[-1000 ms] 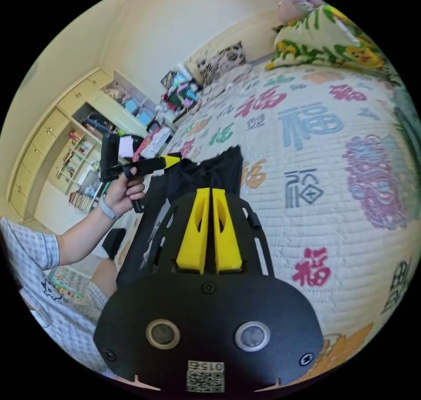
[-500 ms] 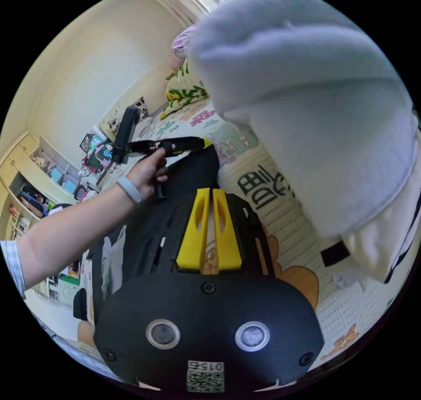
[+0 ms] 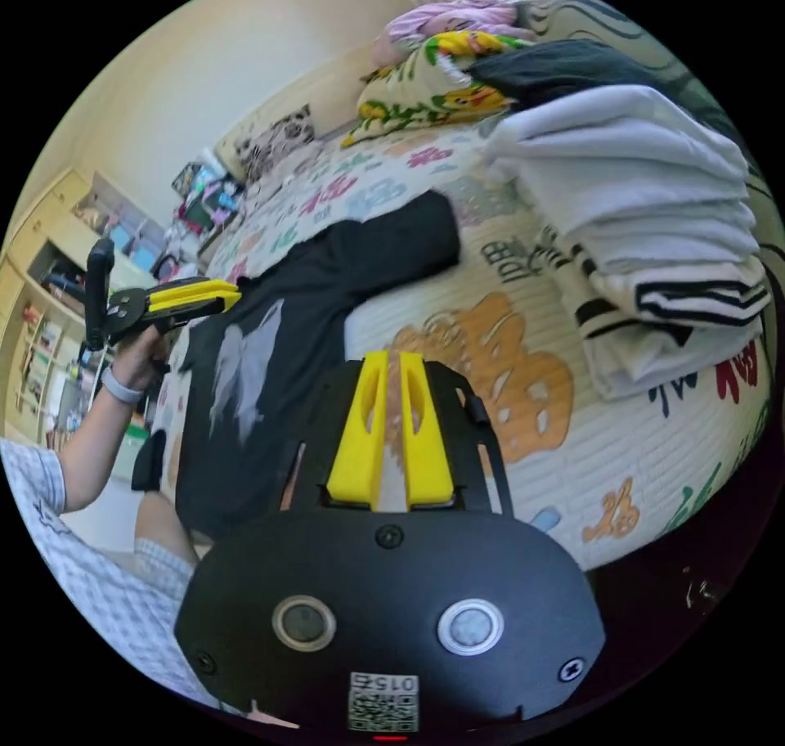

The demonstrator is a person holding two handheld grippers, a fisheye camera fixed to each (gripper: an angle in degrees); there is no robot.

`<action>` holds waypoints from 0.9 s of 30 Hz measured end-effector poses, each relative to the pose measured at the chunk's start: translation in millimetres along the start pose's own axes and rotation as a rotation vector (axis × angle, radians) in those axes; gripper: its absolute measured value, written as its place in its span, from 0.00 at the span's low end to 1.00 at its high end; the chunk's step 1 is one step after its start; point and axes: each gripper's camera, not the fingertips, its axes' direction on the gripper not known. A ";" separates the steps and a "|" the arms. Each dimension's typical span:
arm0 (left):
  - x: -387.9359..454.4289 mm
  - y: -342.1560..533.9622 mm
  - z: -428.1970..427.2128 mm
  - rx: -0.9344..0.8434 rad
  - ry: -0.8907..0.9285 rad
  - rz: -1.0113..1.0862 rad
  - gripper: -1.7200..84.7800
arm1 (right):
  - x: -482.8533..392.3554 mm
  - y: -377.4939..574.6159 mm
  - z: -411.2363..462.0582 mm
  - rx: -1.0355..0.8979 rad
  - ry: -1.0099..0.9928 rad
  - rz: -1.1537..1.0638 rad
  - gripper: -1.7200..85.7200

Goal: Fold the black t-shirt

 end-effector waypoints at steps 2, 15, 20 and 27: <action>-0.1 64.4 -9.5 -0.102 0.010 -0.071 0.09 | -28.5 17.4 2.2 -0.111 0.002 -0.060 0.08; -32.4 471.0 1.6 -0.365 0.406 -0.848 0.15 | -59.2 45.5 14.3 -0.522 0.034 -0.102 0.12; -30.7 479.0 41.5 -0.450 0.500 -0.797 0.14 | -72.0 30.7 14.4 -0.618 0.038 -0.113 0.11; -34.7 494.6 62.4 -0.487 0.527 -0.789 0.05 | -86.7 31.0 20.6 -0.689 0.099 -0.160 0.05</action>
